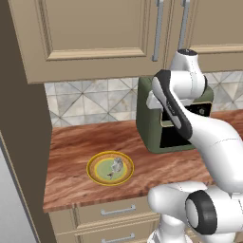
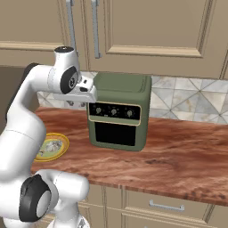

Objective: Place the fish on the rack of the oven, and slide the rack back inside. Close the oven door.

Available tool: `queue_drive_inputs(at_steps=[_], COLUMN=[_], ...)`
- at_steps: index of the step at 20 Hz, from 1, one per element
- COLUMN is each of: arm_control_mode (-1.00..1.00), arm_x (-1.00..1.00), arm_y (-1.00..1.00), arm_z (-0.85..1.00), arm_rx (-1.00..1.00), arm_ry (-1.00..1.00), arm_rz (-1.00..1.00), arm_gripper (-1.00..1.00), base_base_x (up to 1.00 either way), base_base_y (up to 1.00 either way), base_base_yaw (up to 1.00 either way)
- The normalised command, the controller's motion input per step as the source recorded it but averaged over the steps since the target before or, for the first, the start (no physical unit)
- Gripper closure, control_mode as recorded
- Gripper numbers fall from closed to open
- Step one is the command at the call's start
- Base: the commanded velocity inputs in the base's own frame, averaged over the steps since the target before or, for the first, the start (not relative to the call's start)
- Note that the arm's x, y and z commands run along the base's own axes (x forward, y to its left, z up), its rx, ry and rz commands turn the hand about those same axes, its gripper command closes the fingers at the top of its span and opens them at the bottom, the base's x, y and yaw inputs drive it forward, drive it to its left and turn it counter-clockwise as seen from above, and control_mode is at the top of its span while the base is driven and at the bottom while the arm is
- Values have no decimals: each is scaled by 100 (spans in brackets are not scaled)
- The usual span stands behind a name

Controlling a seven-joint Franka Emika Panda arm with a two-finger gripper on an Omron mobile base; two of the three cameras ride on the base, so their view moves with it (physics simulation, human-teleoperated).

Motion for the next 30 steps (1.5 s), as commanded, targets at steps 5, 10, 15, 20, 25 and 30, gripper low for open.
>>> queue_drive_inputs(at_steps=[5, 10, 15, 20, 25, 30], arm_control_mode=[-100, -100, -100, -100, -100, -100], arm_x=[-2, -22, -61, -16, -2, 0], arm_y=[2, 37, 59, 62, 33, 40], arm_z=[0, -25, -59, -71, -82, -79], arm_rx=[0, -1, -1, 0, 5, 2], arm_ry=[0, 2, 0, 0, 6, 16], arm_rz=[0, -1, -15, -27, -31, -32], arm_gripper=[-100, -100, -100, -100, -100, -100], base_base_x=[0, 0, 0, 0, 0, 0], base_base_y=[0, 0, 0, 0, 0, 0], base_base_yaw=[0, 0, 0, 0, 0, 0])
